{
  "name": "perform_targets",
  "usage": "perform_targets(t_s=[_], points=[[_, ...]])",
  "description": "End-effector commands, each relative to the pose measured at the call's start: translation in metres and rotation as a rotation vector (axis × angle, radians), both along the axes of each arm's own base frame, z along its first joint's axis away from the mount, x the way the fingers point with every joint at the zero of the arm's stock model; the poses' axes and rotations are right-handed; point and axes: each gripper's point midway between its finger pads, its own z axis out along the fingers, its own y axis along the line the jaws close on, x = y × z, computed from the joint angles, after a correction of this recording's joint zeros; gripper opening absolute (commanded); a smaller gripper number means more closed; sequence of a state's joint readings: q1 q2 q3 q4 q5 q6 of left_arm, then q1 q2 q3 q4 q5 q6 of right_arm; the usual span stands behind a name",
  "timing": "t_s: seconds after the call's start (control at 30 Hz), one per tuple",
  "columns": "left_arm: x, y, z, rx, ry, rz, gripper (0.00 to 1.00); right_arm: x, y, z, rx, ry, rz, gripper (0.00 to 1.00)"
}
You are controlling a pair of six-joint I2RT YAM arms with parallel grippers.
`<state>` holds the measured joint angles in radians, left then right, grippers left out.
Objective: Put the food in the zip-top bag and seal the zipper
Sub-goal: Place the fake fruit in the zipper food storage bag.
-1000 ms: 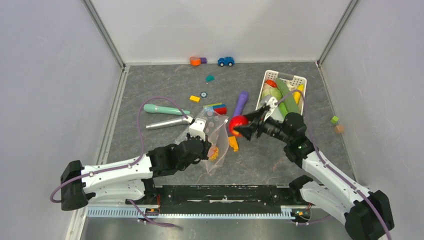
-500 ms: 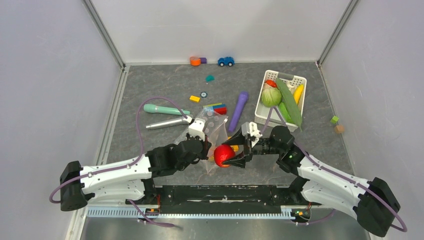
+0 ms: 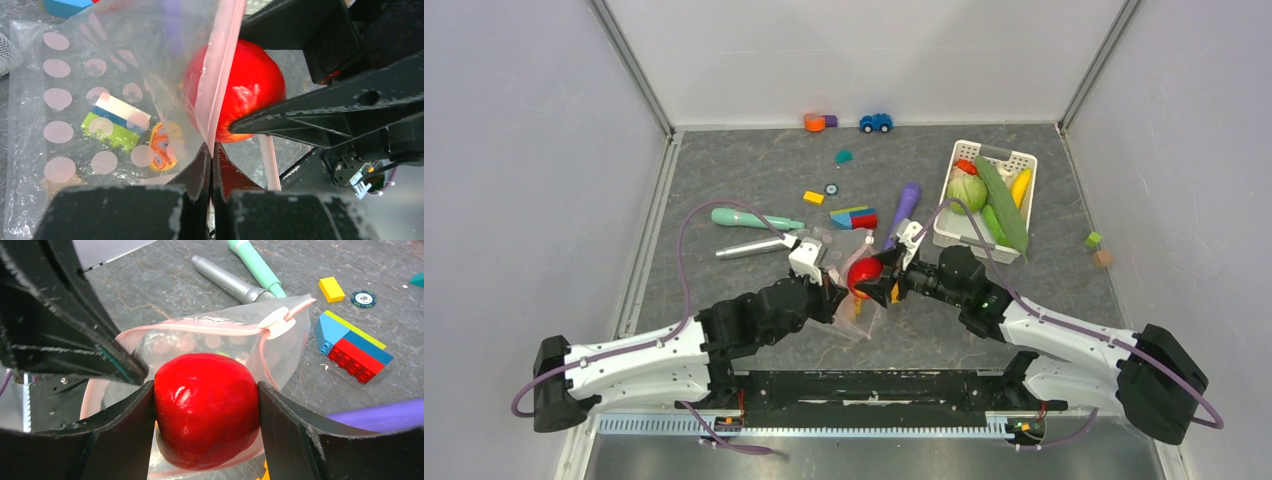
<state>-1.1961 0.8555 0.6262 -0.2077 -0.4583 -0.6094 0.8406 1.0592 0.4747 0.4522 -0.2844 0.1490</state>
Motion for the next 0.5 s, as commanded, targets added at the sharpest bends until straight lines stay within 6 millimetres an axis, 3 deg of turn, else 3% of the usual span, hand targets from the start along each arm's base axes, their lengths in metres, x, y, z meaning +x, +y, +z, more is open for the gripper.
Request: perform_targets(t_s=[0.0, 0.13, 0.27, 0.47], points=[[-0.006, -0.007, 0.023, -0.113, -0.033, -0.048, 0.02, 0.024, 0.007, 0.021, -0.004, -0.032, -0.147, 0.29], [-0.010, -0.004, 0.032, -0.160, -0.048, -0.066, 0.02, 0.031, 0.014, 0.026, -0.069, -0.042, -0.220, 0.49], [-0.019, 0.000, 0.048, -0.246, -0.081, -0.109, 0.02, 0.040, 0.009, 0.033, -0.131, -0.063, -0.343, 0.58], [-0.020, 0.027, 0.072, -0.366, -0.160, -0.065, 0.02, 0.034, 0.005, 0.045, -0.139, -0.080, -0.361, 0.84]])
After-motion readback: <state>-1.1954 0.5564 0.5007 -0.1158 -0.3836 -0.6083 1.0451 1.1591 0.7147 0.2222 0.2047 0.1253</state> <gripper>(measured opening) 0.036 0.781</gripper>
